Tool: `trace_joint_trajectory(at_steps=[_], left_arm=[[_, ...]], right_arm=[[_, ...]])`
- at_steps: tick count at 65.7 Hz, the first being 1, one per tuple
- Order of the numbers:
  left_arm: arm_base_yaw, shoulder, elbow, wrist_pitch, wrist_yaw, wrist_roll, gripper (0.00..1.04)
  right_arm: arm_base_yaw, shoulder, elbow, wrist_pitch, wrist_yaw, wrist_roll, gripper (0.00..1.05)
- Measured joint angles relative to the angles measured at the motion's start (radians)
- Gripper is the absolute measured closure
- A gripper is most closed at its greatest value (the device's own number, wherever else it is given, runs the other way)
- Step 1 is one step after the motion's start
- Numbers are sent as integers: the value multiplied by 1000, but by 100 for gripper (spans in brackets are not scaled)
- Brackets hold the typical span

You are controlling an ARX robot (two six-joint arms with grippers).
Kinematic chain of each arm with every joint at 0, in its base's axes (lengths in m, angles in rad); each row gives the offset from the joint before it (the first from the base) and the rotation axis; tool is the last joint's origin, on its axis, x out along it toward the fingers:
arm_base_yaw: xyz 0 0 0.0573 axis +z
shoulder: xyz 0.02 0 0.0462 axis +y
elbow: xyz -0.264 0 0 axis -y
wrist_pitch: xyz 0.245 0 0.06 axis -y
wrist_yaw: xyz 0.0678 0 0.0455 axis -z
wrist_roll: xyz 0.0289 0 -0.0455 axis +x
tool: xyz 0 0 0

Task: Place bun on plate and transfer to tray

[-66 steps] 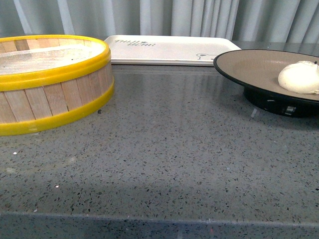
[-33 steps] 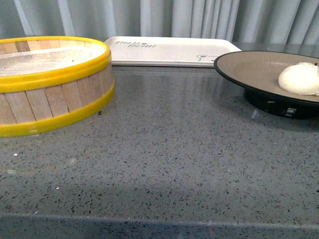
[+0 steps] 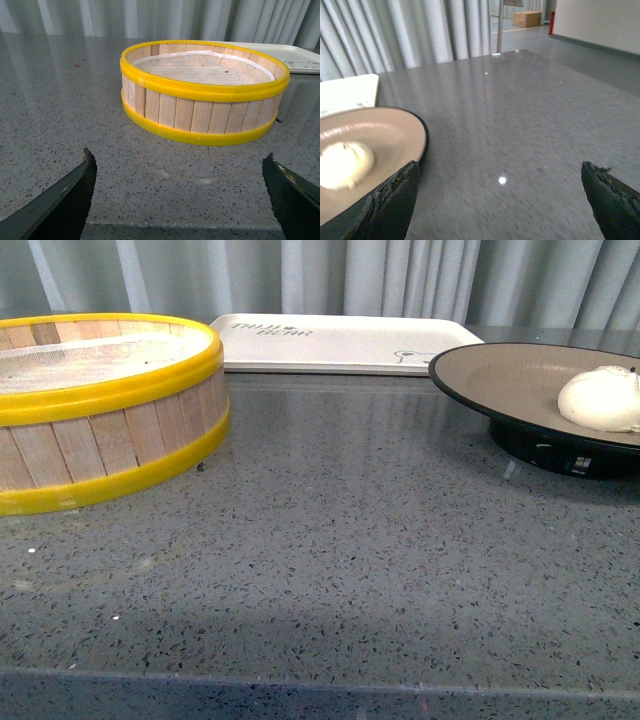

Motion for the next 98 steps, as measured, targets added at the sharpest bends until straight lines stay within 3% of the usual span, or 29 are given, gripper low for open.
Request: trace_joint_trajectory(at_steps=[8, 14, 19, 32, 67, 98], left_arm=[[0, 0, 0, 0, 0, 0, 7], [0, 0, 0, 0, 0, 0, 7], [0, 0, 0, 0, 0, 0, 7], [0, 0, 0, 0, 0, 0, 7], [0, 0, 0, 0, 0, 0, 7], [0, 0, 0, 0, 0, 0, 7]], right_arm=[[-109, 252, 130, 57, -186, 198, 8], [-129, 394, 201, 47, -279, 378, 8], [-97, 468, 244, 28, -358, 555, 8], [18, 502, 254, 26, -463, 825, 8], [71, 604, 247, 97, -592, 1037, 9], [72, 640, 260, 108, -599, 1042, 86]])
